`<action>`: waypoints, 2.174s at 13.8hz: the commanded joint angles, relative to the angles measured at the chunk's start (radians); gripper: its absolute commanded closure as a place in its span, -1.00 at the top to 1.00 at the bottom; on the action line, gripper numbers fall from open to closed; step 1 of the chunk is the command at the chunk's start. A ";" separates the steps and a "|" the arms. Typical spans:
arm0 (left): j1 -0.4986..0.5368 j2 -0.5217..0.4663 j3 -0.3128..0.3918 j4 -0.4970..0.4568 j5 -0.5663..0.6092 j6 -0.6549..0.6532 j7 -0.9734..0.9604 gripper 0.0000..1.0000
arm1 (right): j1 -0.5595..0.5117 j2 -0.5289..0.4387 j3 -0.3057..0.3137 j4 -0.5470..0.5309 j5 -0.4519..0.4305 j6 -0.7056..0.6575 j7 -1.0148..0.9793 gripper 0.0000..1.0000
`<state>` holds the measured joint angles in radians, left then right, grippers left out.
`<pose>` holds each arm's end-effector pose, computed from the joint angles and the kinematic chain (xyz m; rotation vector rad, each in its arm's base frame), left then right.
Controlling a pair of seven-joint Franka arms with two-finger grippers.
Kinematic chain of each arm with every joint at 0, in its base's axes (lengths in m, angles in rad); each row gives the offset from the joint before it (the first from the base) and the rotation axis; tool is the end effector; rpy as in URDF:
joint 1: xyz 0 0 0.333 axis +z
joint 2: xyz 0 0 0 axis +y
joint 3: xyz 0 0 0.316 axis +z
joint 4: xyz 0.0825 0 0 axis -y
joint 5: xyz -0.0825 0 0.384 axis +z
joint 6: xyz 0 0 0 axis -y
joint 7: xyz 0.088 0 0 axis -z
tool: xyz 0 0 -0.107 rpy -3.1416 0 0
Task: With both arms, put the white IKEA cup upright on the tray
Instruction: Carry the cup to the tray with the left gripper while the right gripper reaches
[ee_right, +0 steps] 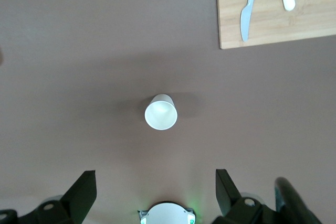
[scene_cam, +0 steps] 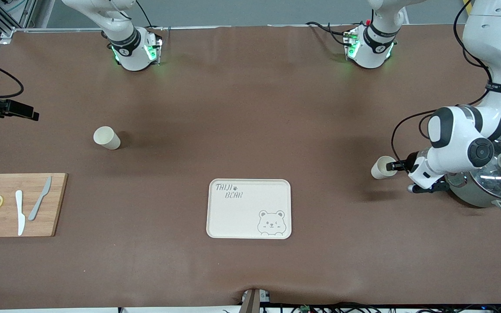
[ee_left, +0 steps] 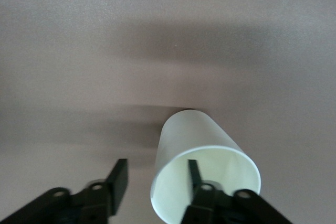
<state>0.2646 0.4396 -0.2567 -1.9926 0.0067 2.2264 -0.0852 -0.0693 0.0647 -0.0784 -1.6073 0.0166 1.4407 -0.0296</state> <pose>0.5875 0.0076 0.2315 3.0255 0.1537 -0.2971 0.5486 -0.0784 0.5621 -3.0839 0.1826 0.3556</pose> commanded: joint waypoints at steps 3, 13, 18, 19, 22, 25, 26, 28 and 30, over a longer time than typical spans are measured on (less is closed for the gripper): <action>0.005 -0.004 -0.006 0.008 0.009 0.010 0.015 -1.00 | -0.023 -0.025 0.009 -0.153 -0.004 0.111 -0.015 1.00; -0.044 -0.012 -0.049 0.192 0.003 -0.109 -0.021 -1.00 | -0.035 -0.048 0.009 -0.394 -0.006 0.355 -0.027 1.00; -0.148 0.039 -0.050 0.290 -0.008 -0.117 -0.227 -1.00 | -0.079 -0.049 0.008 -0.545 -0.010 0.562 -0.101 1.00; -0.181 0.060 -0.050 0.319 -0.008 -0.117 -0.281 -1.00 | -0.089 -0.049 0.008 -0.578 -0.010 0.607 -0.117 1.00; -0.278 0.155 -0.050 0.444 -0.008 -0.117 -0.482 -1.00 | -0.093 -0.051 0.009 -0.675 -0.010 0.699 -0.127 1.00; -0.352 0.215 -0.050 0.511 -0.011 -0.117 -0.603 -1.00 | -0.090 -0.051 0.009 -0.758 -0.010 0.794 -0.127 1.00; -0.373 0.226 -0.050 0.531 -0.025 -0.116 -0.642 -1.00 | -0.089 -0.051 0.009 -0.782 -0.010 0.819 -0.127 1.00; -0.415 0.264 -0.050 0.586 -0.042 -0.114 -0.704 -1.00 | -0.089 -0.049 0.009 -0.813 -0.010 0.859 -0.127 1.00; -0.459 0.316 -0.049 0.652 -0.042 -0.103 -0.773 -1.00 | -0.087 -0.048 0.009 -0.835 -0.010 0.889 -0.127 1.00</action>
<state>-0.1548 0.6907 -0.3103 -1.4426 -0.0170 2.1342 -0.8016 -0.1495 0.0543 -0.0762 -2.3954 0.0166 2.2992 -0.1480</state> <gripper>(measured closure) 0.969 0.000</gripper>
